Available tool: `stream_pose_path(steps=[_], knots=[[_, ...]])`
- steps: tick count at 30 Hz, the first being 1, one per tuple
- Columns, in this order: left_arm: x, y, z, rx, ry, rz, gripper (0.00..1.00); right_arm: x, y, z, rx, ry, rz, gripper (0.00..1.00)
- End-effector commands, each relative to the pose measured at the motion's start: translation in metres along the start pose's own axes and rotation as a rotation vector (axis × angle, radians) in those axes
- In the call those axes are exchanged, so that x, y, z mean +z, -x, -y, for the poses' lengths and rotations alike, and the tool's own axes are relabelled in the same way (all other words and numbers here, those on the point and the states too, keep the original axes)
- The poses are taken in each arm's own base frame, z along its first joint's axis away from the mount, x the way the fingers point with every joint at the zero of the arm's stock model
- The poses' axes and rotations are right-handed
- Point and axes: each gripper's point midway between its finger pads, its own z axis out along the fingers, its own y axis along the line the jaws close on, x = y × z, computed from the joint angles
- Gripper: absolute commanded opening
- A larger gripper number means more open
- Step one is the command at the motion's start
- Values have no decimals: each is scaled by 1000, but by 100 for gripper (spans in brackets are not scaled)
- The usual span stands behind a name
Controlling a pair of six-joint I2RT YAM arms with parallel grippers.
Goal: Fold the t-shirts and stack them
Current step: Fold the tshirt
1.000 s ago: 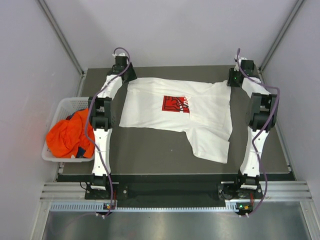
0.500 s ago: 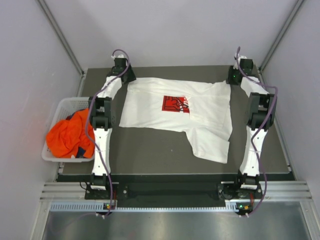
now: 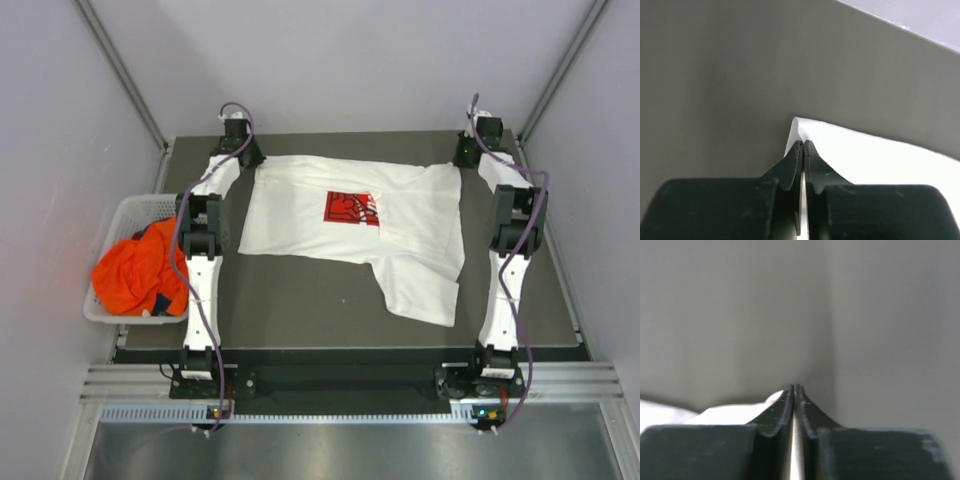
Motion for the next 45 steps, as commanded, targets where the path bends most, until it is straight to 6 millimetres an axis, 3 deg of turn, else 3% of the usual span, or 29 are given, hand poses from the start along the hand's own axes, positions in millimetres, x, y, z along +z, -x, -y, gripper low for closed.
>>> stream_pose_path(steps=[1,5,6,8,9,10,11,12,18,24,25,28,29,33,35,36,38,39,41,45], knots=[[1,31,7,-53,-65,85,0,-2,26,-1,21,-34,57,0],[1,36,-2,-97,-30,100,0,-4,31,5,146,-16,78,0],[1,36,-3,-98,-25,100,0,-4,28,14,195,-9,76,0],[1,38,-6,-99,-11,104,0,-6,34,14,344,60,98,0],[0,37,-8,-100,0,101,0,-7,27,29,413,66,95,0],[0,37,-8,-97,1,101,0,-10,26,24,524,126,89,0],[0,38,-9,-96,2,102,0,-13,36,28,571,156,130,0],[0,38,-9,-96,3,100,0,-13,24,40,642,158,115,0],[0,39,-14,-101,30,111,0,-22,13,54,894,224,113,0],[0,39,-15,-99,38,108,0,-29,7,55,1062,307,123,0],[-1,40,-15,-98,38,109,0,-34,18,50,1081,363,153,0],[-1,41,-15,-98,38,111,0,-40,19,41,1163,450,154,0],[-2,41,-14,-98,39,110,0,-44,26,41,1161,477,187,2],[-4,43,-13,-98,35,111,0,-50,24,43,1160,451,198,21],[-6,45,-11,-94,34,114,0,-58,30,45,1120,429,230,24],[-6,46,-11,-93,32,117,0,-60,24,45,1119,408,223,25],[-8,49,-9,-91,24,123,0,-68,29,50,1057,351,256,25],[-9,51,-8,-91,19,127,0,-68,23,52,1048,308,228,20],[-11,54,-6,-89,11,133,0,-73,28,56,948,237,254,14],[-12,56,-6,-83,15,139,0,-76,31,64,819,125,255,14]])
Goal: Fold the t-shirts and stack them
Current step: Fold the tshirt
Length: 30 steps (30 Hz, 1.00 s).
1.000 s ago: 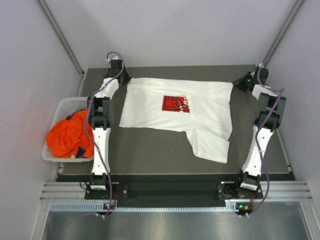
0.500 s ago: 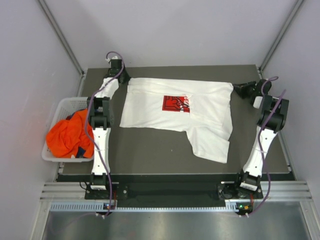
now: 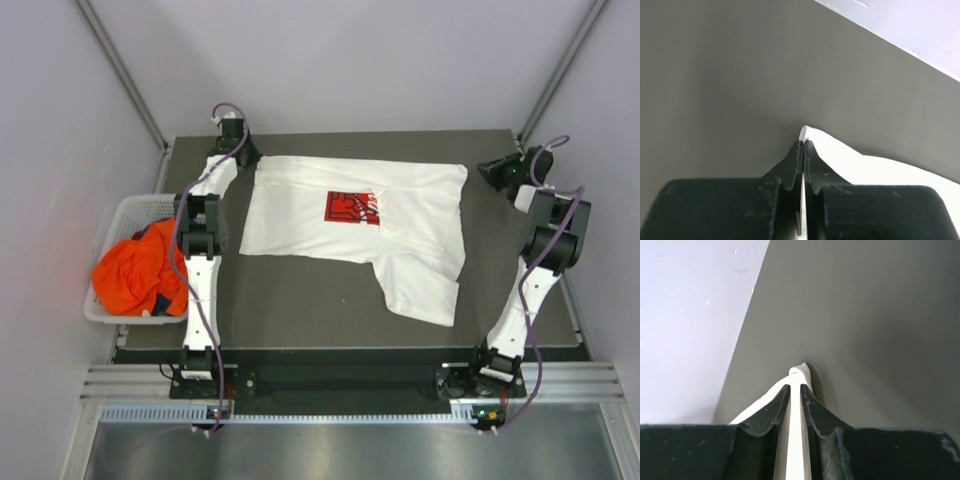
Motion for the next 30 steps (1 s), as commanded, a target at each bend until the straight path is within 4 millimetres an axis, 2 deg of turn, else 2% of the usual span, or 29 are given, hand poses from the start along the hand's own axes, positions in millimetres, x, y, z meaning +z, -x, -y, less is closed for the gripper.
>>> stream_pose_path(steps=[1,3,5,6,11,12,15,16,20,23,25,27,30], knots=[[-15,46,8,9,-17,106,0,-18,31,-36,-217,-29,109,14],[-17,48,11,10,-30,105,0,-16,28,-45,-263,-30,108,13],[-21,48,20,18,-67,94,0,-12,20,-42,-313,-60,72,12],[-28,53,28,27,-98,94,0,-8,15,-51,-343,-48,58,12],[-61,72,54,77,-159,120,3,-4,-21,-53,-487,-68,-82,13],[-73,79,59,89,-163,134,3,-6,-31,-48,-493,-97,-123,13],[-94,85,70,119,-158,149,8,-14,-44,-34,-524,-171,-177,13],[-98,84,71,124,-149,152,9,-18,-43,-35,-536,-179,-169,13],[-108,63,89,172,-162,116,14,-22,-49,-13,-529,-246,-184,13],[-106,43,86,189,-133,81,15,-20,-47,1,-529,-292,-192,13],[-97,31,73,197,-82,64,18,-18,-42,11,-540,-331,-181,13],[-86,28,57,210,-14,73,19,-15,-38,13,-550,-336,-177,13],[-69,37,35,214,78,101,19,-13,-33,17,-575,-360,-173,13]])
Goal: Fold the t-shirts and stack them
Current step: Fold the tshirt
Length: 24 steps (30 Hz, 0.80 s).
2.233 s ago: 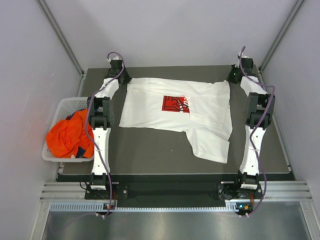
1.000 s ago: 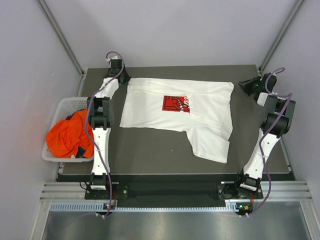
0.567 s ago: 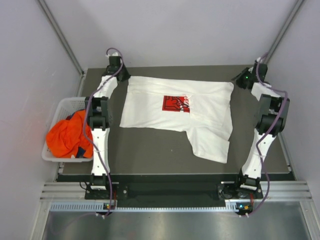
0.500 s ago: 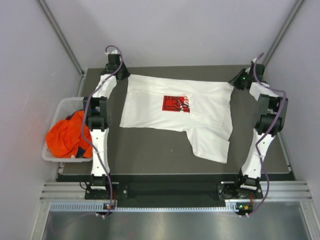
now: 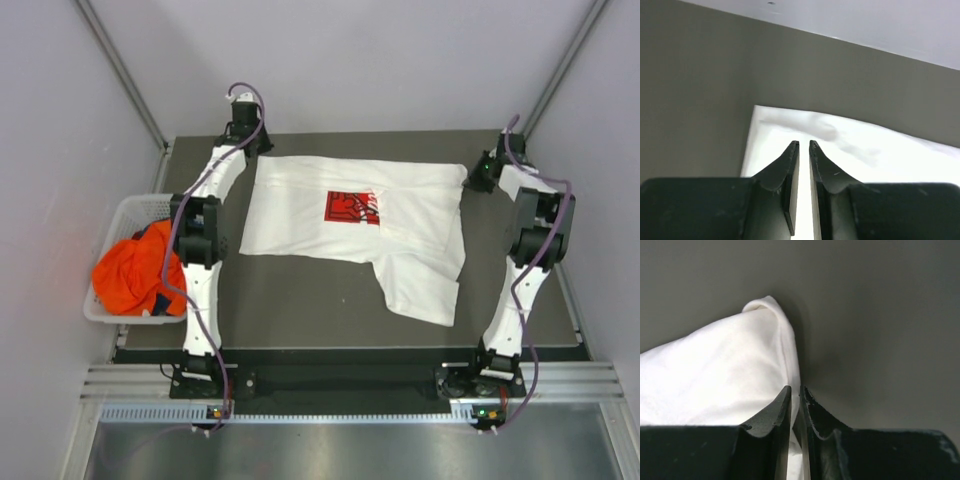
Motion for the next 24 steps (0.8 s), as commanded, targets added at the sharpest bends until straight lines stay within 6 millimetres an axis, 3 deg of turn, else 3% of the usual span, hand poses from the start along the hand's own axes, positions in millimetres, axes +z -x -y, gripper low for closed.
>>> stream_pose_path(steps=[1,4,9,13,14,15,17,18,20,22,23,24], knots=[[16,5,-52,13,167,11,19,-3,23,8,-50,-57,52,13],[18,19,-39,-1,91,26,21,-12,34,7,-61,-83,83,13],[6,2,-10,15,-48,-21,23,-45,51,3,-58,-194,135,22],[11,-19,-19,14,-37,-71,25,-75,48,-10,-39,-207,151,25],[17,-26,-21,5,-32,-86,26,-76,36,-14,-46,-203,131,25],[19,-31,-24,0,-26,-106,26,-87,42,-27,-55,-169,162,25],[27,-37,-28,-10,-16,-124,26,-86,30,-47,-94,-99,155,25],[29,-41,-31,-15,-4,-138,27,-88,24,-73,-128,30,135,25],[35,-44,-38,-24,22,-140,27,-82,20,-98,-155,145,141,26],[38,-49,-44,-33,45,-152,28,-63,11,-104,-153,166,111,27],[41,-49,-53,-42,87,-142,28,-57,17,-114,-161,192,130,27],[42,-51,-57,-49,95,-146,29,-36,6,-108,-140,190,88,26]])
